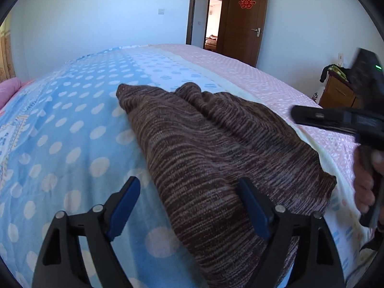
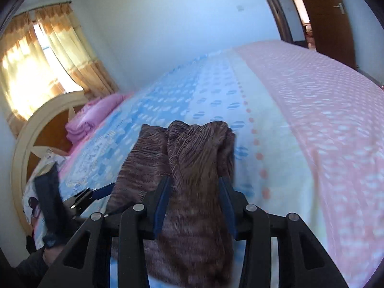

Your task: Fold small clothes

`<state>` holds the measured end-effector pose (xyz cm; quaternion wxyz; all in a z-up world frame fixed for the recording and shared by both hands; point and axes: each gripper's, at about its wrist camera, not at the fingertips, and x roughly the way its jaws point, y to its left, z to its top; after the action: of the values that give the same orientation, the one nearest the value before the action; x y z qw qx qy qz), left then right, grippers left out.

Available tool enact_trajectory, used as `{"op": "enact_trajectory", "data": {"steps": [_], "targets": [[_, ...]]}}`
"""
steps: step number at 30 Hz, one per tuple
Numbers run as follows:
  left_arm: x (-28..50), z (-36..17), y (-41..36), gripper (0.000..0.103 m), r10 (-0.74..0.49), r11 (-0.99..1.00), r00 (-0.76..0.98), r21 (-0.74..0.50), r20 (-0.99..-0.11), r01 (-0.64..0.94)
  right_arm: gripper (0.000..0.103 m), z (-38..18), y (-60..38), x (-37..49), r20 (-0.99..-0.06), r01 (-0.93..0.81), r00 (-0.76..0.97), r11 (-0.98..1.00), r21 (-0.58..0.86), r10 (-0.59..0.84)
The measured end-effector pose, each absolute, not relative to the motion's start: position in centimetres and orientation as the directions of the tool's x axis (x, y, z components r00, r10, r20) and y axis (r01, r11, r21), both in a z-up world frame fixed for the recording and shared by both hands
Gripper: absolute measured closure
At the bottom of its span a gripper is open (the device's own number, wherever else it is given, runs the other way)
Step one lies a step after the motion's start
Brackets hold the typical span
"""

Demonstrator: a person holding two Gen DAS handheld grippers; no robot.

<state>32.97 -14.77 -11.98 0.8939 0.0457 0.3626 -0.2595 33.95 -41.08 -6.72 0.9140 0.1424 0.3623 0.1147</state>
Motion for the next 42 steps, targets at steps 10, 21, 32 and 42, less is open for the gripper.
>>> {"op": "enact_trajectory", "data": {"steps": [10, 21, 32, 42], "targets": [[33.7, -13.2, -12.5, 0.006, -0.474, 0.867, 0.548, -0.256, -0.69, 0.428, 0.099, -10.7, -42.7, 36.4, -0.737, 0.023, 0.655, 0.97, 0.243, 0.169], [38.6, -10.8, -13.9, 0.005, -0.269, 0.955, 0.693, -0.091, -0.669, 0.284, 0.067, -5.9, -37.1, 40.3, -0.664, -0.289, 0.638, 0.921, 0.262, 0.389], [40.2, -14.1, -11.1, 0.0, -0.24, 0.97, 0.613, -0.157, -0.753, 0.188, 0.067, -8.5, -43.3, 44.6, -0.592, -0.055, 0.662, 0.818, 0.573, 0.459], [39.8, -14.4, -10.3, 0.0, -0.21, 0.978, 0.613, -0.153, -0.762, 0.144, 0.083, -9.6, -42.9, 44.8, -0.723, -0.049, 0.613, 0.928, 0.368, 0.319]]}}
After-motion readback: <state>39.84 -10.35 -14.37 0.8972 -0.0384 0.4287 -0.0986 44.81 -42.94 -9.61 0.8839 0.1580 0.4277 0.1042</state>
